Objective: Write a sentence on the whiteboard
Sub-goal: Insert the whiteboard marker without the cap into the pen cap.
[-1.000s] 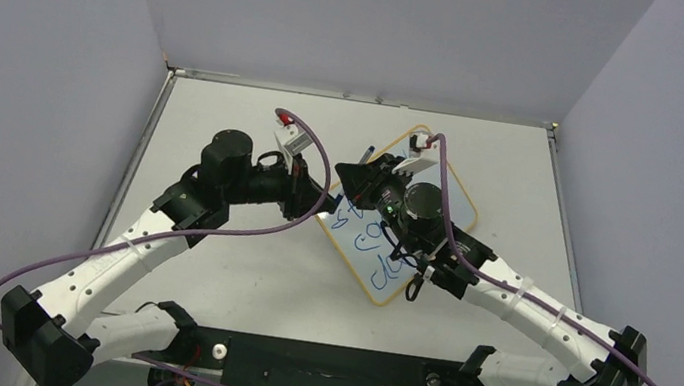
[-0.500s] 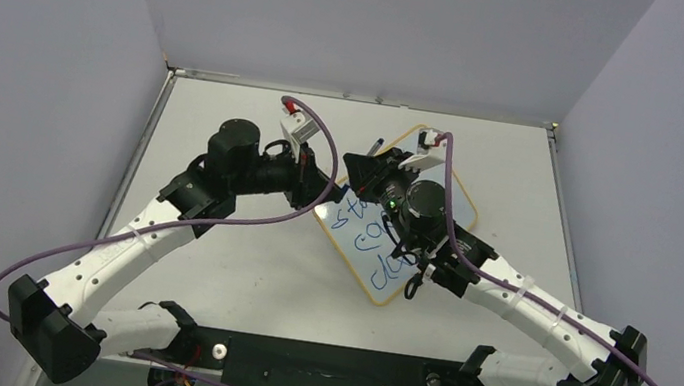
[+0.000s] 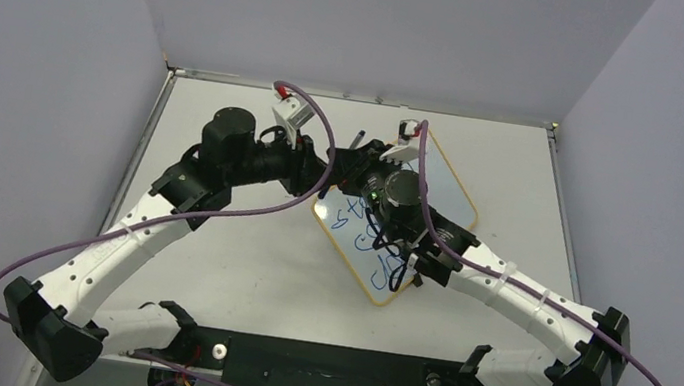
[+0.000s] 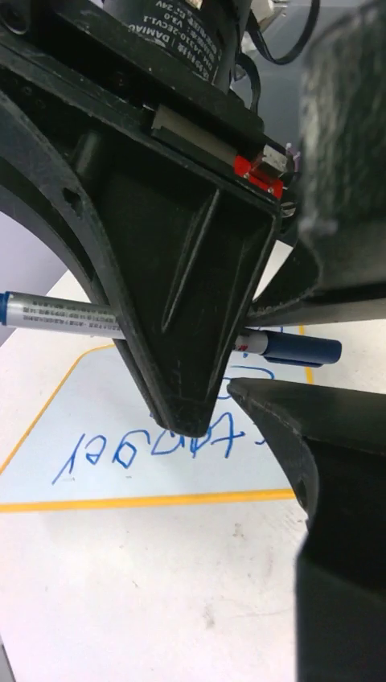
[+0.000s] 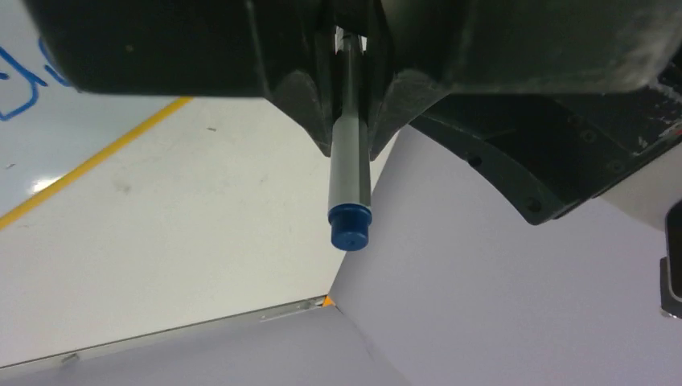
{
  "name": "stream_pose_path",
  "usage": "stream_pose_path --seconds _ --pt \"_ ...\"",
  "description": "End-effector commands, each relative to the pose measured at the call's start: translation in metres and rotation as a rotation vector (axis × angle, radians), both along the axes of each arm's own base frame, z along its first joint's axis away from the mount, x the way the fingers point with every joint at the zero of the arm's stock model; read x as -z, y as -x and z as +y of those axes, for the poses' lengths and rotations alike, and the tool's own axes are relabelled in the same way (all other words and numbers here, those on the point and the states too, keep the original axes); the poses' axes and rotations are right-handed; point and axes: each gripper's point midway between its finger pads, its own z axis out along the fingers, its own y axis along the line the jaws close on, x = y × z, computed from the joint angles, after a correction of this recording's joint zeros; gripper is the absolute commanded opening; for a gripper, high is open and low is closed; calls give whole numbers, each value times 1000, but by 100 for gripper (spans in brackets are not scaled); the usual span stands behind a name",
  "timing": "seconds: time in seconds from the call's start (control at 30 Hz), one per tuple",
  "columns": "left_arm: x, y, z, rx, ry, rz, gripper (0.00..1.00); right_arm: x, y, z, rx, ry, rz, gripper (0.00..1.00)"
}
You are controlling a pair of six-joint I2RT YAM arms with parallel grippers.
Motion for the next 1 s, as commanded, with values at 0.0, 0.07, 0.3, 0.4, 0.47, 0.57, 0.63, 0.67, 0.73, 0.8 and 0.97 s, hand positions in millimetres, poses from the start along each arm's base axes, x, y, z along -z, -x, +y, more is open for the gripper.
stream_pose_path --seconds 0.0,0.07,0.3,0.4,0.47,0.57,0.63,0.67,0.73,0.8,0.97 --pt "-125 -5 29 -152 165 -377 31 67 85 75 -390 129 206 0" --pt "-109 1 42 -178 102 -367 38 65 83 80 -391 135 209 0" --pt "-60 36 80 -211 -11 -343 46 54 81 92 -415 130 205 0" --pt "-53 46 85 -195 -25 -337 46 51 82 95 -426 122 204 0" --pt "-49 52 82 -163 -27 -324 46 48 83 96 -430 117 204 0" --pt "-45 57 79 -133 -23 -300 46 45 83 93 -419 110 200 0" --pt "-41 59 78 -123 -19 -283 45 44 82 90 -409 106 197 0" --pt "-38 60 77 -120 -19 -271 45 43 82 89 -404 106 196 0" --pt "-36 62 77 -117 -17 -254 45 40 82 86 -394 101 192 0" --pt "-34 63 80 -130 -16 -235 45 38 80 83 -379 101 189 0" --pt "-23 70 89 -160 -38 -167 45 36 70 73 -310 126 190 0"
